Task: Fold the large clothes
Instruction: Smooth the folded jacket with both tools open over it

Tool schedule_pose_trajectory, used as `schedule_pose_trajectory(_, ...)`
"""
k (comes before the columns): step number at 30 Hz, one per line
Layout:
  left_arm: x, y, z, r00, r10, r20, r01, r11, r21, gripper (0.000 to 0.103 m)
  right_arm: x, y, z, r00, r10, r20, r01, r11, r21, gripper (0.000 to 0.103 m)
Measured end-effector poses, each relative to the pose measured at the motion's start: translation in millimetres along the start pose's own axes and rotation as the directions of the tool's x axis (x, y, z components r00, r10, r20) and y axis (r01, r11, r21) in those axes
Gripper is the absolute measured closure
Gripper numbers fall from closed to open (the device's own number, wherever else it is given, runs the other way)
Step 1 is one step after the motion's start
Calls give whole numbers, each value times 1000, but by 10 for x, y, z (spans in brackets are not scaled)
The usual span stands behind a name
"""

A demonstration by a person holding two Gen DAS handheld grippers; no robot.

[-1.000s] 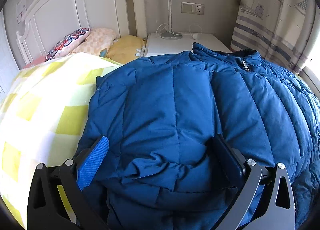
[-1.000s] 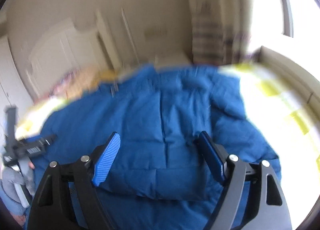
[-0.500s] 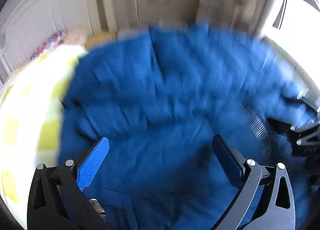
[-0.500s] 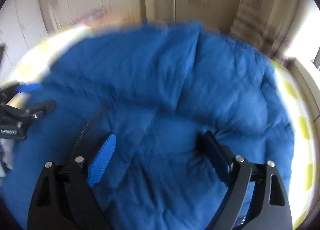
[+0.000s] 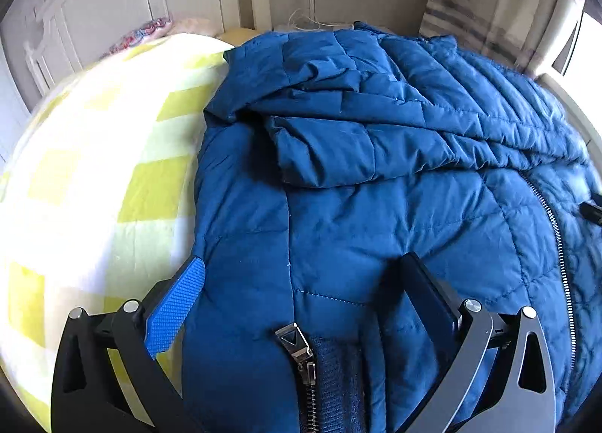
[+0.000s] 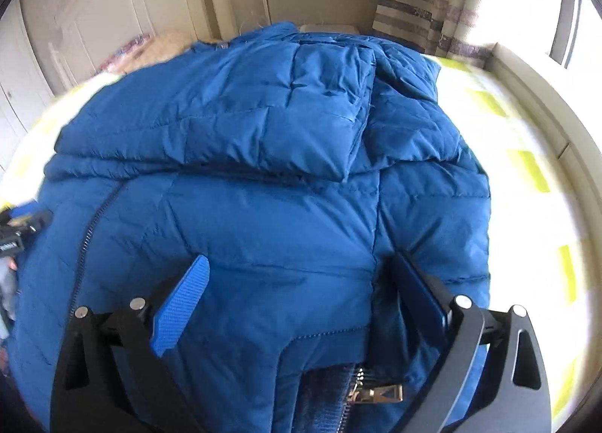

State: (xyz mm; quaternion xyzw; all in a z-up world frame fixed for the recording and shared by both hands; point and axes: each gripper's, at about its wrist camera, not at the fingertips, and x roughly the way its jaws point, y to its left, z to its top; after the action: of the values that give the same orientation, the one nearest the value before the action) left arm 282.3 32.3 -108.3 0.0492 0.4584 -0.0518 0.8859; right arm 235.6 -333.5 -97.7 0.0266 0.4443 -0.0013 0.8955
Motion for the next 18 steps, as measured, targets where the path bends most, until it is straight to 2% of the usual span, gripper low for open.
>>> schedule_pose_trajectory(1, -77, -34, -7, 1000, 21, 10, -21, 1000, -4, 4, -108, 72, -18, 1000, -19, 17, 19, 1000, 0, 9)
schedule_pose_trajectory(2, -196, -80, -32, 1000, 0, 30, 0, 1000, -9, 4, -210, 161, -30, 999, 19, 44, -18, 1000, -12, 9)
schedule_pose_trajectory(3, -373, -159, -59, 995, -75, 64, 76, 997, -3, 4, -319, 254, -64, 995, 71, 71, -68, 997, -44, 9)
schedule_pose_trajectory(4, -476, -210, -103, 991, -106, 80, 106, 994, 10, 4, -439, 398, -129, 989, 119, 91, -109, 988, -107, 9)
schedule_pose_trajectory(5, -562, -304, -152, 988, -125, 92, 122, 992, 32, 4, -471, 497, -187, 988, 126, 90, -113, 983, -142, 9)
schedule_pose_trajectory(7, -545, -572, -280, 989, -133, 58, 125, 985, 119, 4, -390, 697, -330, 989, 143, 29, -133, 967, -216, 7)
schedule_pose_trajectory(9, -341, -790, -412, 996, -85, 1, 83, 975, 204, 4, -156, 815, -457, 990, 134, -53, -144, 953, -265, 5)
schedule_pose_trajectory(11, -361, -737, -376, 995, -101, 1, 99, 979, 180, 4, -203, 804, -479, 992, 121, -40, -127, 958, -257, 5)
schedule_pose_trajectory(14, -488, -576, -375, 999, -50, 4, 49, 992, 113, 4, -415, 705, -528, 997, 77, -6, -76, 969, -235, 5)
schedule_pose_trajectory(16, -721, -492, -504, 995, -97, 33, 93, 991, 92, 4, -653, 574, -633, 995, 94, 32, -84, 972, -221, 5)
schedule_pose_trajectory(18, -849, -451, -652, 995, -88, 44, 83, 992, 93, 4, -743, 426, -738, 994, 101, 37, -91, 975, -204, 5)
